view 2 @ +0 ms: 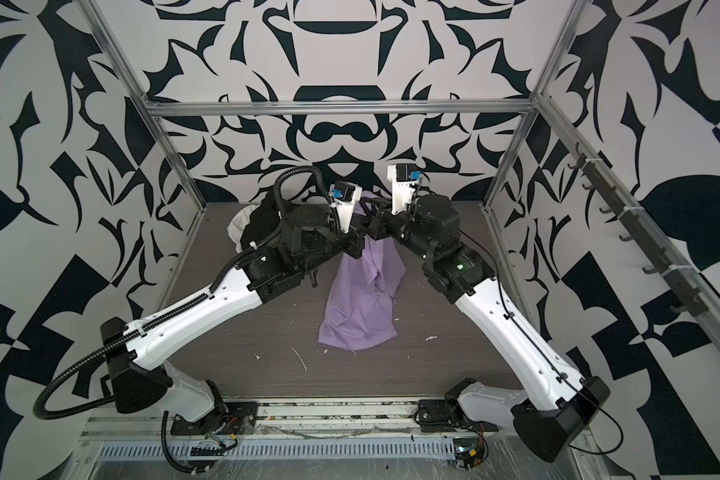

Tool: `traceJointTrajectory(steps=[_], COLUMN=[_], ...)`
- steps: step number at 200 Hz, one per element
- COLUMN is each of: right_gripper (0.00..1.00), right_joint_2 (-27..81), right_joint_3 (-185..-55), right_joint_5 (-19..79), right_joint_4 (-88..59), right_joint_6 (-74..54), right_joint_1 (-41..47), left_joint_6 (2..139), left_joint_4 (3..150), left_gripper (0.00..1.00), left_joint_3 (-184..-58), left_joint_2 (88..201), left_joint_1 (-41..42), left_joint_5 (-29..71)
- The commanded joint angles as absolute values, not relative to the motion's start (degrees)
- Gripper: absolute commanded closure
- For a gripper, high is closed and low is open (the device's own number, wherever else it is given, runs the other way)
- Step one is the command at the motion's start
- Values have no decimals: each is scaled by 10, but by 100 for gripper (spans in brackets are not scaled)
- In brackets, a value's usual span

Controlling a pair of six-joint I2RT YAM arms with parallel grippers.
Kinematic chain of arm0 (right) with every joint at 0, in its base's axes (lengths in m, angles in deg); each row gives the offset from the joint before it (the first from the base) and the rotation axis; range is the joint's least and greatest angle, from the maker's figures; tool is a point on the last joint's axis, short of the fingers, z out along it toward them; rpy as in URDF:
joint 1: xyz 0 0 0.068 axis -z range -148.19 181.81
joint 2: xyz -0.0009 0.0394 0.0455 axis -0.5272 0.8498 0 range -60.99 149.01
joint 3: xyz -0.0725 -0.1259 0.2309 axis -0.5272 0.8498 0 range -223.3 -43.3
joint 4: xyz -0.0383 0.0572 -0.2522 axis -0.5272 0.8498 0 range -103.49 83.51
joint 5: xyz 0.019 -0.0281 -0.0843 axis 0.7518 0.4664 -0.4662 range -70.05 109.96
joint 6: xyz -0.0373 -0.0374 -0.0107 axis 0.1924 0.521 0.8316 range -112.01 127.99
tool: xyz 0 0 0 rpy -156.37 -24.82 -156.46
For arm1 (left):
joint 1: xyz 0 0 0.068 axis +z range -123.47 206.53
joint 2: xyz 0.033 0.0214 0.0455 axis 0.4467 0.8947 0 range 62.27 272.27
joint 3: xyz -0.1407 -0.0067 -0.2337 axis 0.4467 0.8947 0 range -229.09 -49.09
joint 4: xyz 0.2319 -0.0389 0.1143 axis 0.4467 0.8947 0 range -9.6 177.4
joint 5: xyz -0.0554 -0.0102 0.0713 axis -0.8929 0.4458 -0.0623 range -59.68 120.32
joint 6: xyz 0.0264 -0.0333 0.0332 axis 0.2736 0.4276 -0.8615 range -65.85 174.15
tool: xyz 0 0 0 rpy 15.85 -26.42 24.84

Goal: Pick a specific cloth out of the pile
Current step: 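Carry the lavender shirt toward the robot with both grippers and lower it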

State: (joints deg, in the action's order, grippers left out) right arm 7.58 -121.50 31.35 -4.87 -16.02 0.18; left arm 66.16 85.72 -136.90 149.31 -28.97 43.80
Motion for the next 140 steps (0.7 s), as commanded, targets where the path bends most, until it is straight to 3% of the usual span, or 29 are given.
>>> traceJointTrajectory(steps=[1,80,140], right_gripper=[100,100,100], right_joint_2=[41,-54,-96], right_joint_3=[-1213,-1119,-1091], right_joint_5=[369,381,351], right_joint_4=[-59,12,87], right_joint_6=[-182,-254,-309], right_joint_1=[-5,-16,-86], left_joint_6=[703,736,785], left_joint_4=[835,895,937], left_gripper=[100,100,100], left_joint_3=[-1346,-1302,-1270], left_joint_2=[1455,1390,1357], left_joint_1=[-283,-364,-452], left_joint_5=[446,495,567])
